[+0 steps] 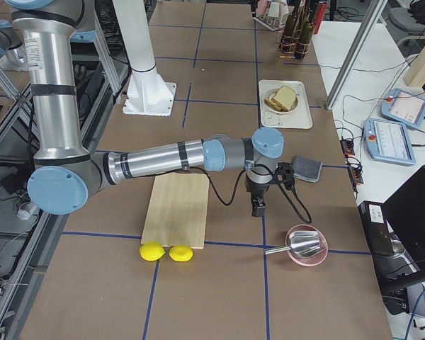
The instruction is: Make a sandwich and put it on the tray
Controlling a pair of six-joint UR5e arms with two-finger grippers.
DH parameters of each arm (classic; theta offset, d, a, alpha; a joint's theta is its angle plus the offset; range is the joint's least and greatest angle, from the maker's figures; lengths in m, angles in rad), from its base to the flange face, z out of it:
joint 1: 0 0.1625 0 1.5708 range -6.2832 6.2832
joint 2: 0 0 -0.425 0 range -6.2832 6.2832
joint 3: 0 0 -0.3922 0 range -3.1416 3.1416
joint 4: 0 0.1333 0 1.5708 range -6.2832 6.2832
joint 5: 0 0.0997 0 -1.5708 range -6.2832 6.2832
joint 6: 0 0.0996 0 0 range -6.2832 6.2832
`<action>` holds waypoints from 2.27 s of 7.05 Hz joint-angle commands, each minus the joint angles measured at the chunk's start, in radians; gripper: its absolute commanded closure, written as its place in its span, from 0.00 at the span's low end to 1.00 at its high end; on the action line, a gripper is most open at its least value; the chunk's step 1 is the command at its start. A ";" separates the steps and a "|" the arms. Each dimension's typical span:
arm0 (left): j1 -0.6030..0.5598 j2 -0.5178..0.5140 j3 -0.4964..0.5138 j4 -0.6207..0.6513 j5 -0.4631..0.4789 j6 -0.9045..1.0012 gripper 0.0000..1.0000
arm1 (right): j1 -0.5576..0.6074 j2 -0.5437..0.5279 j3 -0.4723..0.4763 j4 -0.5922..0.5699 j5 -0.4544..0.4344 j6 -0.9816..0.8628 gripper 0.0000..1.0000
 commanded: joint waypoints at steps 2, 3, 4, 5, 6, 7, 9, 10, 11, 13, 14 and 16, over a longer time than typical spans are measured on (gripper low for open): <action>-0.245 0.123 0.138 0.068 -0.092 0.394 0.00 | 0.013 -0.019 0.001 0.007 -0.001 0.000 0.00; -0.259 0.145 0.221 0.063 -0.097 0.471 0.00 | 0.017 -0.012 -0.025 0.007 0.006 0.014 0.00; -0.269 0.145 0.255 0.065 -0.128 0.485 0.00 | 0.032 -0.018 -0.038 0.005 0.021 0.014 0.00; -0.288 0.148 0.281 0.063 -0.132 0.489 0.00 | 0.058 -0.027 -0.066 0.007 0.081 0.014 0.00; -0.305 0.157 0.301 0.063 -0.180 0.489 0.00 | 0.077 -0.028 -0.085 0.007 0.122 0.011 0.00; -0.312 0.165 0.299 0.060 -0.205 0.487 0.00 | 0.077 -0.028 -0.087 0.008 0.118 0.012 0.00; -0.327 0.168 0.296 0.062 -0.206 0.486 0.00 | 0.077 -0.030 -0.090 0.008 0.117 0.009 0.00; -0.327 0.168 0.296 0.062 -0.206 0.486 0.00 | 0.080 -0.033 -0.102 0.008 0.117 0.009 0.00; -0.328 0.168 0.294 0.063 -0.206 0.481 0.00 | 0.092 -0.053 -0.110 0.010 0.115 0.005 0.00; -0.330 0.168 0.289 0.063 -0.206 0.476 0.00 | 0.132 -0.061 -0.107 0.011 0.115 0.000 0.00; -0.332 0.168 0.285 0.065 -0.204 0.475 0.00 | 0.157 -0.070 -0.104 0.013 0.117 0.000 0.00; -0.332 0.168 0.283 0.065 -0.204 0.473 0.00 | 0.169 -0.071 -0.101 0.013 0.117 -0.001 0.00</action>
